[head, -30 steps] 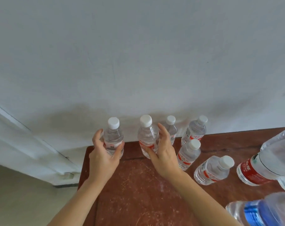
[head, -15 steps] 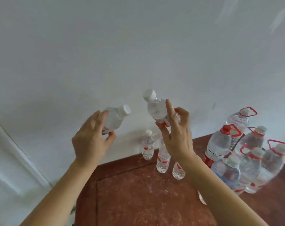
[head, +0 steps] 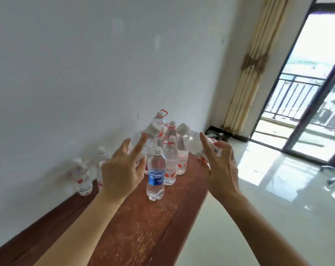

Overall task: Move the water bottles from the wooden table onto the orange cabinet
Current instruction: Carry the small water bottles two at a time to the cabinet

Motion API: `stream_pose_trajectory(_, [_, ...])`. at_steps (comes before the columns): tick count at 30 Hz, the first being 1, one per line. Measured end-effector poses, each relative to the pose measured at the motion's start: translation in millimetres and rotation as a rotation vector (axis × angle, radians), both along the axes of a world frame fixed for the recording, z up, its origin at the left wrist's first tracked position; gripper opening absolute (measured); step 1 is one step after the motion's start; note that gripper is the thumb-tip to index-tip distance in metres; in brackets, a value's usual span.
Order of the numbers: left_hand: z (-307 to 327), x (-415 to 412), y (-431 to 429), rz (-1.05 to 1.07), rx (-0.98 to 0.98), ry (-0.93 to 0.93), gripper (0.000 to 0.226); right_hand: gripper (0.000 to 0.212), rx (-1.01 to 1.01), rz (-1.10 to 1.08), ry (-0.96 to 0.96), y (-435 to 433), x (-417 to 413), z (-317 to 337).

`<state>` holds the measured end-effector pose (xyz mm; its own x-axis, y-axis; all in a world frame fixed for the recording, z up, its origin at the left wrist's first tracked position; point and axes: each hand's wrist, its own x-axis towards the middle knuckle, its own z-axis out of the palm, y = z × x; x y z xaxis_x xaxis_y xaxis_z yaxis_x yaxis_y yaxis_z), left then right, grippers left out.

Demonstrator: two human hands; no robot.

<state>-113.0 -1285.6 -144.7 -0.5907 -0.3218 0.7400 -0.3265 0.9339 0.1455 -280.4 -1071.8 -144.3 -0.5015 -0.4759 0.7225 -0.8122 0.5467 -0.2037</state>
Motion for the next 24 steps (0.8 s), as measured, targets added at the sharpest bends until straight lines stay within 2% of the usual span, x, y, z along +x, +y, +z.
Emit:
stream_pose_trajectory(2, [12, -26, 36, -0.087, -0.028, -0.018, 0.064, 0.071, -0.002, -0.094, 0.037, 52, 0, 11])
stream_pose_trajectory(5, [32, -56, 121, -0.264, -0.07, -0.025, 0.064, 0.092, -0.023, -0.287, 0.045, 153, 10, 23])
stream_pose_trajectory(7, [36, -72, 194, -0.399, -0.1, -0.024, 0.066, 0.094, -0.057, -0.421, 0.073, 239, 25, 24])
stream_pose_trajectory(8, [36, -72, 203, -0.387, -0.108, -0.001, 0.068, 0.093, -0.06, -0.406, 0.05, 249, 25, 20])
stream_pose_trajectory(9, [35, -81, 280, -0.543, -0.102, -0.004, 0.07, 0.092, -0.07, -0.551, 0.065, 335, 51, 18])
stream_pose_trajectory(10, [34, -81, 297, -0.562, -0.112, -0.01, 0.071, 0.092, -0.088, -0.557, 0.071, 353, 58, 17])
stream_pose_trajectory(12, [34, -82, 401, -0.714, -0.092, -0.019, 0.073, 0.092, -0.085, -0.706, 0.044, 458, 96, 9])
stream_pose_trajectory(14, [34, -77, 470, -0.799, -0.073, -0.037, 0.072, 0.089, -0.083, -0.782, 0.067, 527, 125, 3])
stream_pose_trajectory(16, [35, -68, 567, -0.97, -0.076, -0.03, 0.071, 0.085, -0.075, -0.937, 0.029, 614, 172, -1])
stream_pose_trajectory(24, [23, -53, 845, -1.401, -0.122, -0.161, 0.081, 0.092, -0.101, -1.376, 0.053, 836, 287, -31])
